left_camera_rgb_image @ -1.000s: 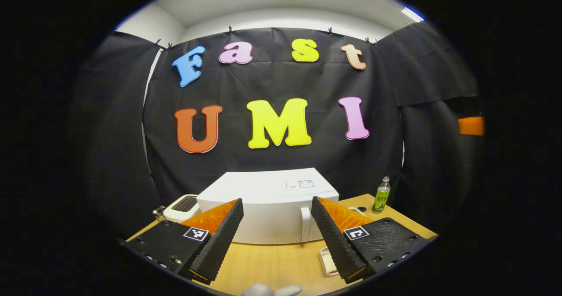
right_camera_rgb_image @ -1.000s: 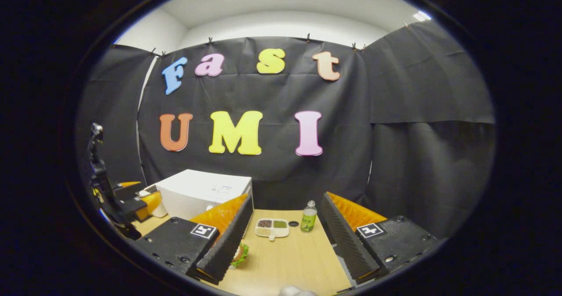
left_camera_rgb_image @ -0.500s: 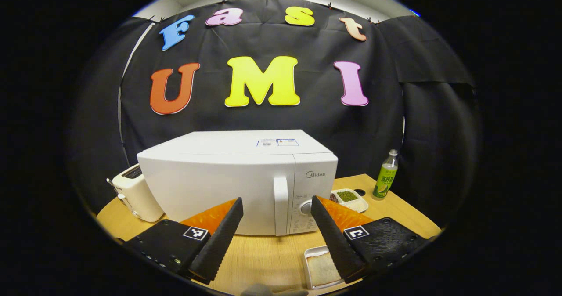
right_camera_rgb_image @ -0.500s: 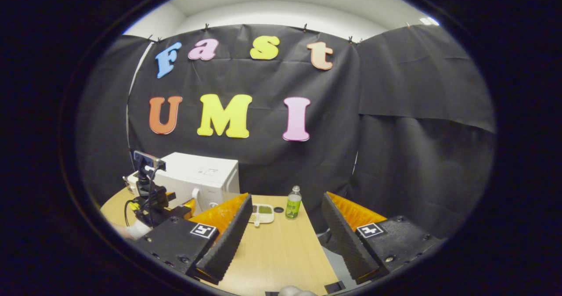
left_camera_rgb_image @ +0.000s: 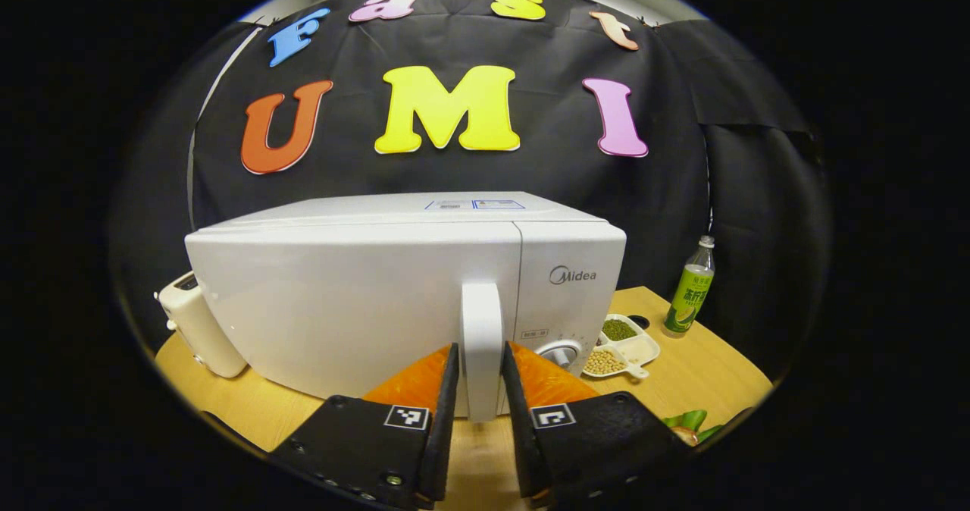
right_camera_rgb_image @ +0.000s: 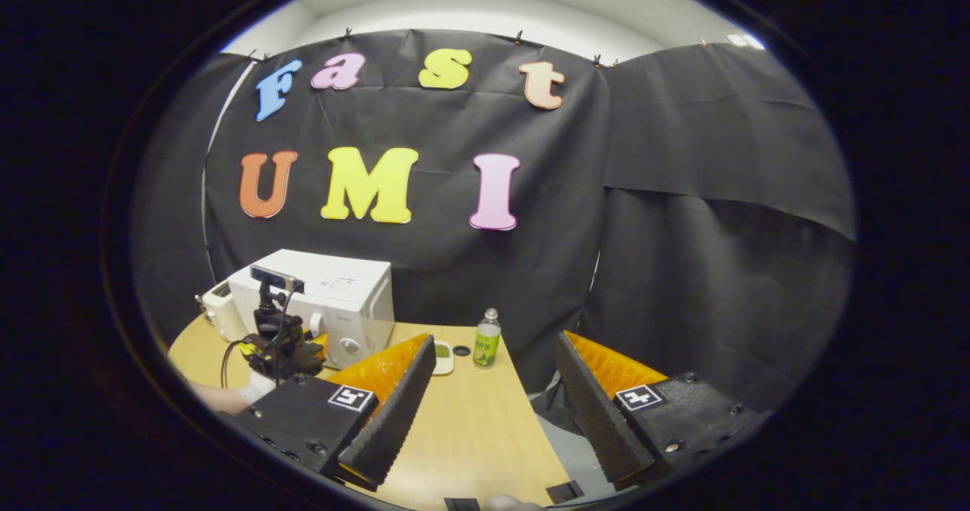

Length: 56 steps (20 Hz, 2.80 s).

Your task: Open the microwave oven with the left hand, put the food in, and close the microwave oven.

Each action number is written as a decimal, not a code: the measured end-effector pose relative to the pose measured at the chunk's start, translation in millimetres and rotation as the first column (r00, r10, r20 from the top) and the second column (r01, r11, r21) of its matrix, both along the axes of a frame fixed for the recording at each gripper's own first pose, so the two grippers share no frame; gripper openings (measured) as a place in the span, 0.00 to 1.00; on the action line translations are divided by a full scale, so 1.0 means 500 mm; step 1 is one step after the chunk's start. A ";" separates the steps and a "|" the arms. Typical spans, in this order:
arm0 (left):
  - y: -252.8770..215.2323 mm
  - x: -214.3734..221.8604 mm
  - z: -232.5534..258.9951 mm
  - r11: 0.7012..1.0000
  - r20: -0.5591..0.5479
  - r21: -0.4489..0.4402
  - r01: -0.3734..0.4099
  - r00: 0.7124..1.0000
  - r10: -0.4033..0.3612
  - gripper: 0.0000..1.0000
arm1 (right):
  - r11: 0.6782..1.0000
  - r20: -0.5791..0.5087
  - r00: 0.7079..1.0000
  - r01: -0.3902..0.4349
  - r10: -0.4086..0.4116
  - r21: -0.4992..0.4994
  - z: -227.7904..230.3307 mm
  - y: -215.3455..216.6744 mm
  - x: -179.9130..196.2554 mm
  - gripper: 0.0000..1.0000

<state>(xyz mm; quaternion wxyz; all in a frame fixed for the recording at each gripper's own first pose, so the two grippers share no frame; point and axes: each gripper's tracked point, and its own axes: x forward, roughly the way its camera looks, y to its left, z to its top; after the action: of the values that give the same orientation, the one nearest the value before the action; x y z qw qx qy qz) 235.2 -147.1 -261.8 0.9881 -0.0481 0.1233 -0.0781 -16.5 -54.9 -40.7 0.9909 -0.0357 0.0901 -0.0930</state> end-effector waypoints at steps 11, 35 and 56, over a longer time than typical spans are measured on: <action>0.009 -0.050 -0.008 0.999 -0.018 -0.012 0.048 0.999 -0.048 0.08 | 0.998 0.001 0.999 -0.053 0.053 -0.020 0.006 0.033 0.014 0.96; 0.272 -0.373 0.032 0.998 0.012 0.058 0.021 1.000 -0.022 0.98 | 0.956 -0.029 0.955 -0.294 0.294 0.003 -0.067 0.213 0.037 1.00; 0.702 -0.591 -0.004 0.916 -0.076 0.196 -0.351 0.926 0.371 0.98 | 0.931 -0.136 0.922 -0.355 0.364 0.086 -0.217 0.278 0.064 0.97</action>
<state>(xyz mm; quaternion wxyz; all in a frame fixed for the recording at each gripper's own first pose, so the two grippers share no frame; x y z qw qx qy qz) -60.5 203.6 -263.6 0.9774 0.0147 0.1737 0.1197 15.3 84.2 -149.4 0.9822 -0.0290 0.1588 0.0959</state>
